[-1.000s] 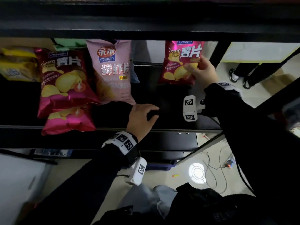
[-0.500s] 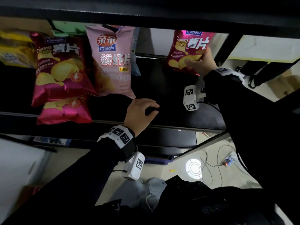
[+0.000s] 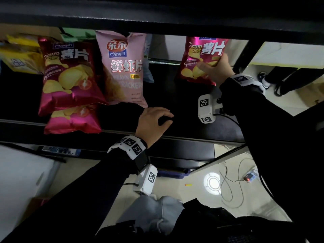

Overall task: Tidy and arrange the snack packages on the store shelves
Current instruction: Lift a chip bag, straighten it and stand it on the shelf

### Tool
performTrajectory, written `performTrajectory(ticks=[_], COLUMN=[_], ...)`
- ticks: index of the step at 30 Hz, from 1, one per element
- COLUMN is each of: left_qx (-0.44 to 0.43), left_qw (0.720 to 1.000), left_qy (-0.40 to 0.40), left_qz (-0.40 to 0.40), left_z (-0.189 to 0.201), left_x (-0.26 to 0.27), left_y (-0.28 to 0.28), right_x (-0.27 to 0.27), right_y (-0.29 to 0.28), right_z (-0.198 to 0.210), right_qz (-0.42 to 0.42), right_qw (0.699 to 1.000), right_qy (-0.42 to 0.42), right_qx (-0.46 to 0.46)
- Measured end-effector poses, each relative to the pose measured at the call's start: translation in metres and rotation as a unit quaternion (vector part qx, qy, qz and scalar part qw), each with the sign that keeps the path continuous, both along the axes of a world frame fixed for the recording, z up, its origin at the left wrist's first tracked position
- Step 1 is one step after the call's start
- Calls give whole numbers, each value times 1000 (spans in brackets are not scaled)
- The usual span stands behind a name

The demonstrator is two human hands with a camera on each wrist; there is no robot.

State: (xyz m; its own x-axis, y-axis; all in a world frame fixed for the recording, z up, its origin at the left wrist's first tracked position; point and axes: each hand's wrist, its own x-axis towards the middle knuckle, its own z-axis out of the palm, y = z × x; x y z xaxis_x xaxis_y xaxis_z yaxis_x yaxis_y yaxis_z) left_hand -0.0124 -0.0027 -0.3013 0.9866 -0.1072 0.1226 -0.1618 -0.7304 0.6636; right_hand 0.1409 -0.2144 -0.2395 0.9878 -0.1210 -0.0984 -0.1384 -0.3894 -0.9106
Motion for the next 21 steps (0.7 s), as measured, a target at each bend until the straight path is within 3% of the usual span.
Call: performTrajectory(ticks=[3, 6, 9, 12, 13, 15, 18, 21], left_qx=[-30, -147, -215, -140, -101, -54, -122, -174], left_qw=[999, 987, 969, 935, 926, 921, 919, 903], left_qy=[40, 61, -64, -200, -191, -74, 113, 185], left_qz=[-20, 2, 104, 258, 310, 379, 358, 346], left_z=[12, 43, 87, 124, 129, 129, 119, 110], left_x=[-2, -6, -13, -19, -17, -6, 11, 16], left_y=[2, 10, 47, 113, 138, 179, 207, 217], right_x=[-8, -30, -65, -99, -107, -119, -126, -127], right_y=[-2, 2, 15, 34, 39, 46, 49, 49], right_z=[0, -8, -24, -40, -45, -54, -62, -63], right_qz=[-15, -67, -94, -27, -5, 24, 20, 13], right_qw=[999, 997, 992, 978, 972, 957, 948, 946], right_qy=[15, -1, -10, -42, -58, -81, -97, -104], right_qx=[38, 36, -89, -202, -229, -276, -302, -307])
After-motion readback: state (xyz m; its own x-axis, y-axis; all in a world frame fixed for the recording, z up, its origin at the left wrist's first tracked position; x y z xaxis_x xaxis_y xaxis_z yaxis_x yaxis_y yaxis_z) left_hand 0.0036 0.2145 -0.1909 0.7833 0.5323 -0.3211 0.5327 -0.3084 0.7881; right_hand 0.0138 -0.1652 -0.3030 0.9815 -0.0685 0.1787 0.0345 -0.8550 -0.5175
